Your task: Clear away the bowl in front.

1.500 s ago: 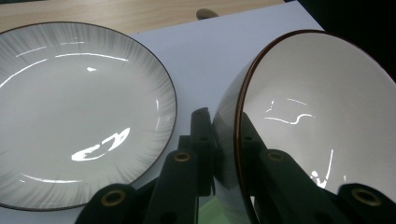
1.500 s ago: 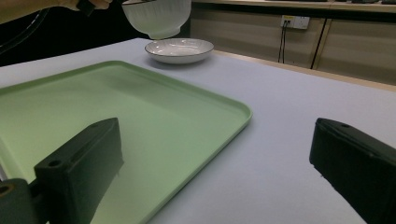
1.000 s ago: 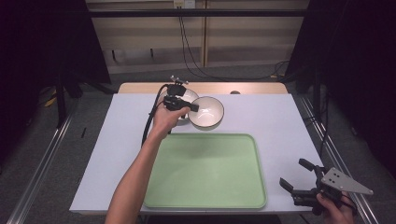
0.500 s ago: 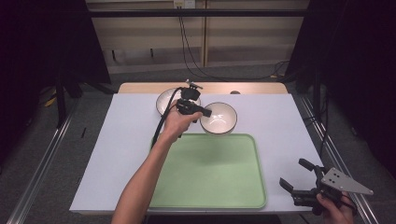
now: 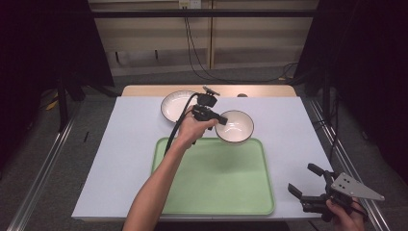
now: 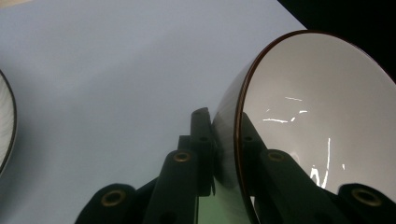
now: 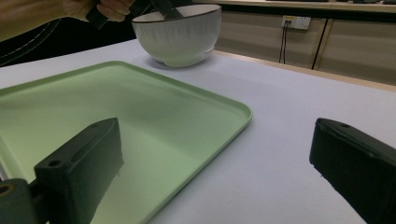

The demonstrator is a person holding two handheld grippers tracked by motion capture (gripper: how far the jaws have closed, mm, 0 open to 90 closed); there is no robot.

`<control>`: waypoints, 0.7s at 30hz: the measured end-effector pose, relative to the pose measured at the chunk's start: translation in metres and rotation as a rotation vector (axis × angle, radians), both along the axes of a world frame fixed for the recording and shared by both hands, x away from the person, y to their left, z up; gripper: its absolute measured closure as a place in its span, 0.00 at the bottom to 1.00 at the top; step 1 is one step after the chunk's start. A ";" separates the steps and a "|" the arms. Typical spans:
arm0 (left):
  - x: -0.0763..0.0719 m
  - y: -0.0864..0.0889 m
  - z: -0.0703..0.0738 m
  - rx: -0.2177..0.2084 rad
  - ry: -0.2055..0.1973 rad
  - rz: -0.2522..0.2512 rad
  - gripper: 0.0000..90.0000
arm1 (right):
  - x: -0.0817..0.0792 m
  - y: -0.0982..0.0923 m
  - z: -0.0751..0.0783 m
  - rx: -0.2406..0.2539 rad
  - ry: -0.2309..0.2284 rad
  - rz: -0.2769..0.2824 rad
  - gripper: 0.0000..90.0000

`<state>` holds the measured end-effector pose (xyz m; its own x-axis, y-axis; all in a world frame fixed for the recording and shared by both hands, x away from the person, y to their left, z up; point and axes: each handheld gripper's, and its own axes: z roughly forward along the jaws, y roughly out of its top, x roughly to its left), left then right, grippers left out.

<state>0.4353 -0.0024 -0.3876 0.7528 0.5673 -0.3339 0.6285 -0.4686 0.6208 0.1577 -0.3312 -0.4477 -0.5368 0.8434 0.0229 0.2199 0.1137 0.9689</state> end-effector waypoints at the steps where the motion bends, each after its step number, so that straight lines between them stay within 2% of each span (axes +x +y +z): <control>1: -0.001 -0.003 -0.001 -0.004 0.004 0.007 0.91 | 0.000 0.000 0.000 -0.001 0.002 -0.001 0.02; 2: -0.001 -0.005 -0.001 0.007 0.001 -0.002 0.91 | 0.000 0.000 0.000 -0.001 0.002 -0.001 0.02; 7: -0.002 -0.014 -0.002 -0.007 0.005 -0.013 0.91 | 0.000 0.000 0.000 0.000 0.000 0.003 0.02; 10: -0.001 -0.020 -0.004 0.010 0.007 -0.026 0.91 | 0.000 0.000 0.000 0.001 0.000 0.003 0.02; 11: -0.001 -0.022 -0.005 0.021 0.012 -0.033 0.91 | 0.000 0.000 0.000 0.000 0.003 0.003 0.02; 12: -0.002 -0.025 -0.006 0.015 0.016 -0.024 0.91 | 0.000 0.000 0.000 0.000 -0.002 0.002 0.02; 21: -0.001 -0.046 -0.025 0.033 0.048 -0.052 0.91 | 0.000 0.000 0.000 0.002 0.005 0.006 0.02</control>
<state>0.4338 -0.0480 -0.4126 0.7650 0.5392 -0.3521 0.6315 -0.5208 0.5744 0.1576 -0.3312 -0.4476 -0.5417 0.8401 0.0277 0.2245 0.1129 0.9679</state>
